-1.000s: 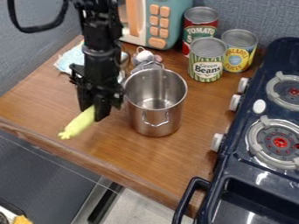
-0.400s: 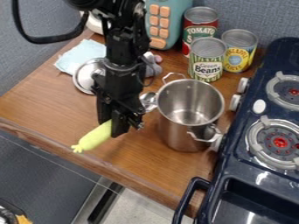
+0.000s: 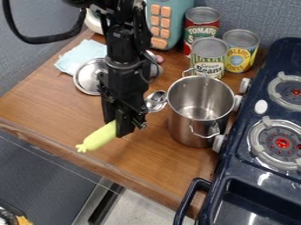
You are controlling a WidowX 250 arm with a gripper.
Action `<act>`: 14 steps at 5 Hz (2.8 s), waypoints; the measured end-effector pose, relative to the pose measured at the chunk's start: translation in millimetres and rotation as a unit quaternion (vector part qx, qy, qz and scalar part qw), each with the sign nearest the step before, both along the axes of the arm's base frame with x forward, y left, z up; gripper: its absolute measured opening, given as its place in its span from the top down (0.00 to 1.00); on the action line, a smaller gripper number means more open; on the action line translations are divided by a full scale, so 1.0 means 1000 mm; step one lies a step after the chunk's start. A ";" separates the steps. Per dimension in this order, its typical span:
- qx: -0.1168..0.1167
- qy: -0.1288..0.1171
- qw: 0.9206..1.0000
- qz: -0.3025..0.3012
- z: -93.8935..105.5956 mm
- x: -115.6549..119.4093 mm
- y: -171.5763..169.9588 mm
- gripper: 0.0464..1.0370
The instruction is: Put the spoon on the table.
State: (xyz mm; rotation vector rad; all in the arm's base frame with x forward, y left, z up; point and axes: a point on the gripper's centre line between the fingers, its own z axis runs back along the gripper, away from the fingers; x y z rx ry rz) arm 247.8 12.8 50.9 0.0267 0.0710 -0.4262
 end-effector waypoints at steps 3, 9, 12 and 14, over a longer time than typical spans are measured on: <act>-0.019 0.040 0.992 0.119 -0.021 0.029 0.055 0.67; 0.004 0.052 0.990 0.128 -0.027 0.033 0.064 0.04; -0.022 -0.101 0.977 0.185 0.042 0.017 0.069 0.04; -0.005 -0.087 0.979 0.186 0.048 0.008 0.072 0.04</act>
